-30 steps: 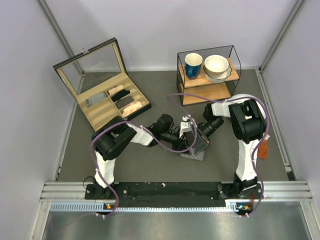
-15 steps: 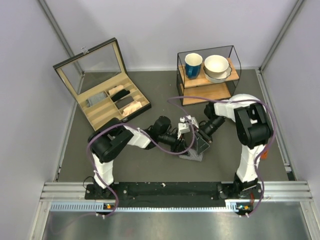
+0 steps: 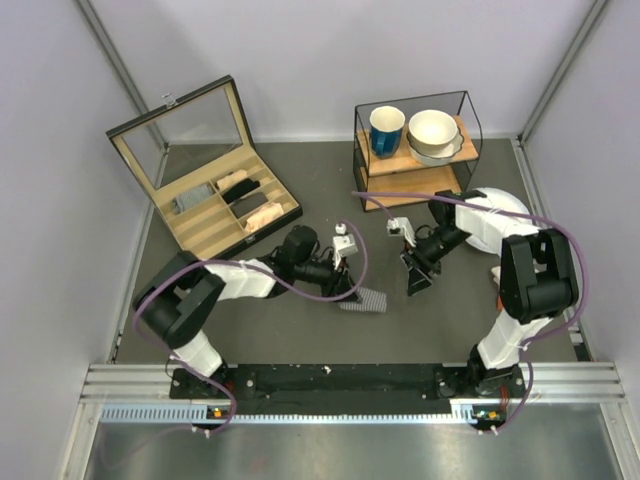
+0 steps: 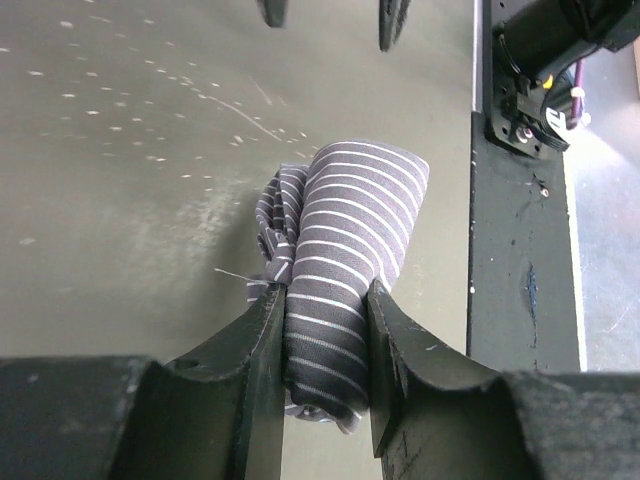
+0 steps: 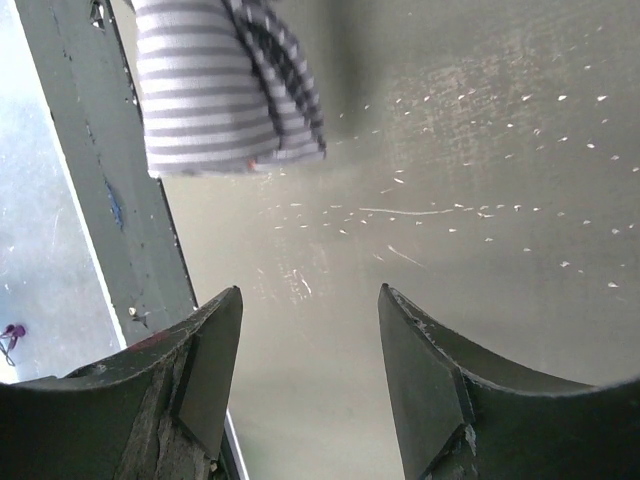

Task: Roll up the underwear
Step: Pick up the underwear from the center of the board, then place the underwear in the storage box, then reset both arms

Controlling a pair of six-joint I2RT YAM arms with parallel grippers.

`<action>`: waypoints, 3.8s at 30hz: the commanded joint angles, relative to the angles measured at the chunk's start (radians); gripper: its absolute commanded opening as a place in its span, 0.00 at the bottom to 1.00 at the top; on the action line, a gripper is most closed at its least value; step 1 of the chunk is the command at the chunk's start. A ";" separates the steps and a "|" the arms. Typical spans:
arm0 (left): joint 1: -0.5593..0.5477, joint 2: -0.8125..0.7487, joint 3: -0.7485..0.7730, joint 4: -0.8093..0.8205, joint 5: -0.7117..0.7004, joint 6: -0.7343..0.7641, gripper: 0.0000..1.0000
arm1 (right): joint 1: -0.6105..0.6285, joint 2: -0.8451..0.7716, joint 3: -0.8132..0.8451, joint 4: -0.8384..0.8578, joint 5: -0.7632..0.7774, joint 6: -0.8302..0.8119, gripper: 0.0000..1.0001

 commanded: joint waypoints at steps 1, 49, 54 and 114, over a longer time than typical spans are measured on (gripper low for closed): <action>0.070 -0.135 0.018 -0.154 -0.042 0.064 0.07 | -0.009 -0.054 -0.008 0.017 -0.008 -0.005 0.57; 1.062 0.158 0.650 -0.785 -0.271 0.837 0.09 | -0.010 -0.123 -0.045 -0.026 -0.046 -0.111 0.59; 1.062 0.218 0.674 -0.834 -0.329 0.848 0.09 | -0.009 -0.115 -0.045 -0.026 -0.041 -0.111 0.59; 1.078 -0.045 0.753 -0.888 -0.308 0.336 0.45 | -0.014 -0.227 -0.023 -0.026 -0.008 -0.076 0.59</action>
